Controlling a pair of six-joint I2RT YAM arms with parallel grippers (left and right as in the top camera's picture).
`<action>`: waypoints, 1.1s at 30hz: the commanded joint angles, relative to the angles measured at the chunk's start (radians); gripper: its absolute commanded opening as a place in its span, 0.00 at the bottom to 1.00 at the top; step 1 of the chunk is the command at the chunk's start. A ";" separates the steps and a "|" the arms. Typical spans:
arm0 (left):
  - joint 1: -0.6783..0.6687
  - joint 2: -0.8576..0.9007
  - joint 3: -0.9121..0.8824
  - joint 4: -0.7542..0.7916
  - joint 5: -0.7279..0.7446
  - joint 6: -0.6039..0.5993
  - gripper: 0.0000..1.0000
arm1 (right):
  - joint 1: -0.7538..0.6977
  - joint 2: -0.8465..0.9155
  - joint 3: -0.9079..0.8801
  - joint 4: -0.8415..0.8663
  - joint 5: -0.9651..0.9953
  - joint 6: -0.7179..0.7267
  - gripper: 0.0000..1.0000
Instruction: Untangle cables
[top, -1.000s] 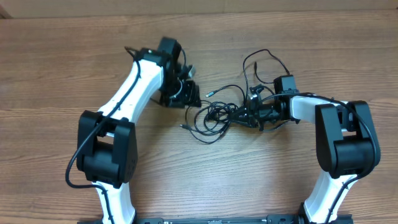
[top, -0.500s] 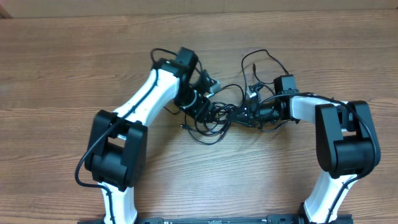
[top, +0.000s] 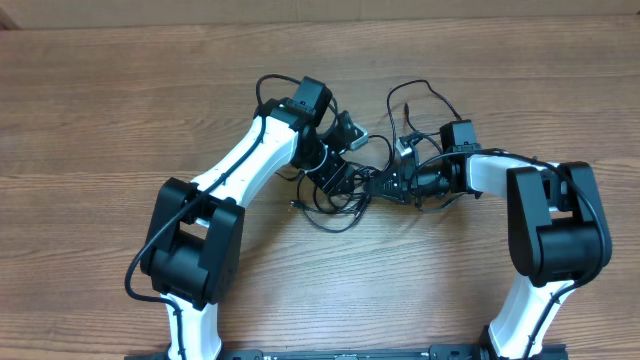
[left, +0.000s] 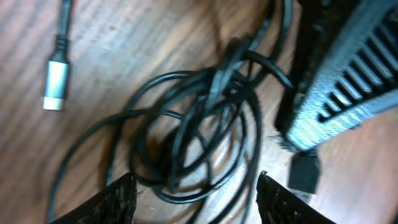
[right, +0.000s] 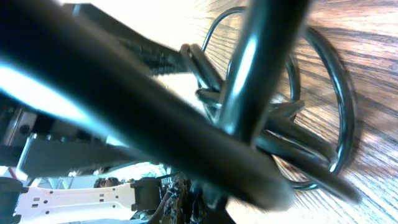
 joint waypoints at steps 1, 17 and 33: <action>0.002 0.016 -0.007 0.014 -0.053 0.008 0.63 | 0.003 -0.002 -0.005 0.011 -0.025 -0.023 0.04; 0.007 0.082 -0.005 0.023 -0.042 -0.007 0.06 | 0.003 -0.002 -0.005 0.018 -0.025 -0.024 0.04; 0.121 0.077 0.079 -0.237 0.414 0.084 0.04 | -0.041 -0.003 0.022 0.015 -0.087 0.140 0.34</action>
